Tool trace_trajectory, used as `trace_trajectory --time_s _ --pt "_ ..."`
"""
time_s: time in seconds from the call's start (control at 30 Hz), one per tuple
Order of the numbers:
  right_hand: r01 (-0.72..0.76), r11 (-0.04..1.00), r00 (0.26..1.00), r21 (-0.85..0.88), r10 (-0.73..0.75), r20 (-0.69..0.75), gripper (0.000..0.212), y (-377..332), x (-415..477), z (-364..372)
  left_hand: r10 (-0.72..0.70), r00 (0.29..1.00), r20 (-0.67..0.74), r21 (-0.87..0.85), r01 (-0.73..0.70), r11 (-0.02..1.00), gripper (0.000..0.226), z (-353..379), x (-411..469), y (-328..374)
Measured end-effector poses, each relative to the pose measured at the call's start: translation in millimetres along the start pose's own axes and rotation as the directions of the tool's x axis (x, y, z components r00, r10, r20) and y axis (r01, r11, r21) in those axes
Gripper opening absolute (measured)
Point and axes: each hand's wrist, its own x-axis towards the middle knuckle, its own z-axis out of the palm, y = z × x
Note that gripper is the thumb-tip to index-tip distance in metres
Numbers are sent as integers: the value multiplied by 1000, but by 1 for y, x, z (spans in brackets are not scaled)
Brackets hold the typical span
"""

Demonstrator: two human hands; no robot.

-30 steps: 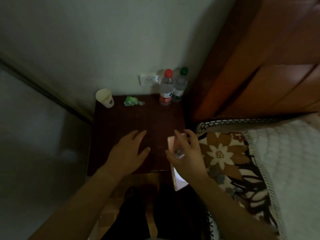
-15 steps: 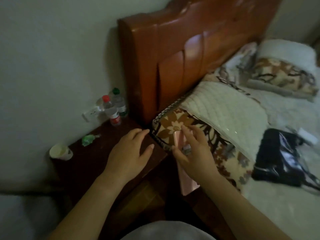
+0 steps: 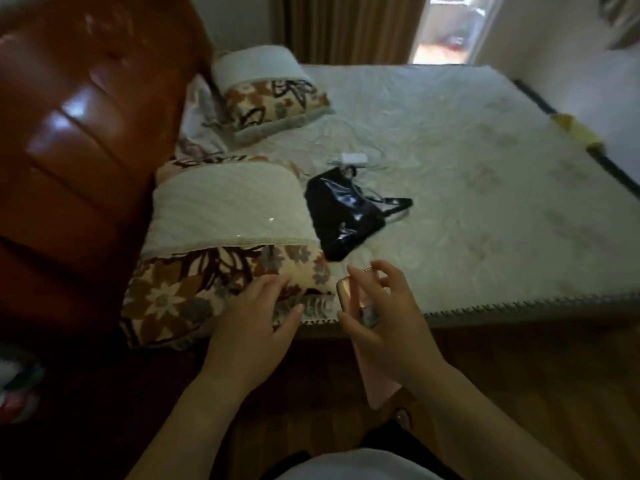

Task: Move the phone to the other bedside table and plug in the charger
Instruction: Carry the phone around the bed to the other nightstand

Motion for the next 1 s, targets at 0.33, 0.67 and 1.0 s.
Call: trace_trajectory --time_s 0.33,0.67,1.0 --pt "-378 917 878 128 399 -264 55 170 -90 -162 370 878 303 -89 -361 928 50 171 77 224" --pt "-643 735 533 217 632 -563 56 297 -200 -322 690 522 502 -276 -660 699 48 330 98 456" --pt "-725 609 251 322 669 -700 61 393 -236 -412 813 265 519 -420 -749 512 45 441 121 606"
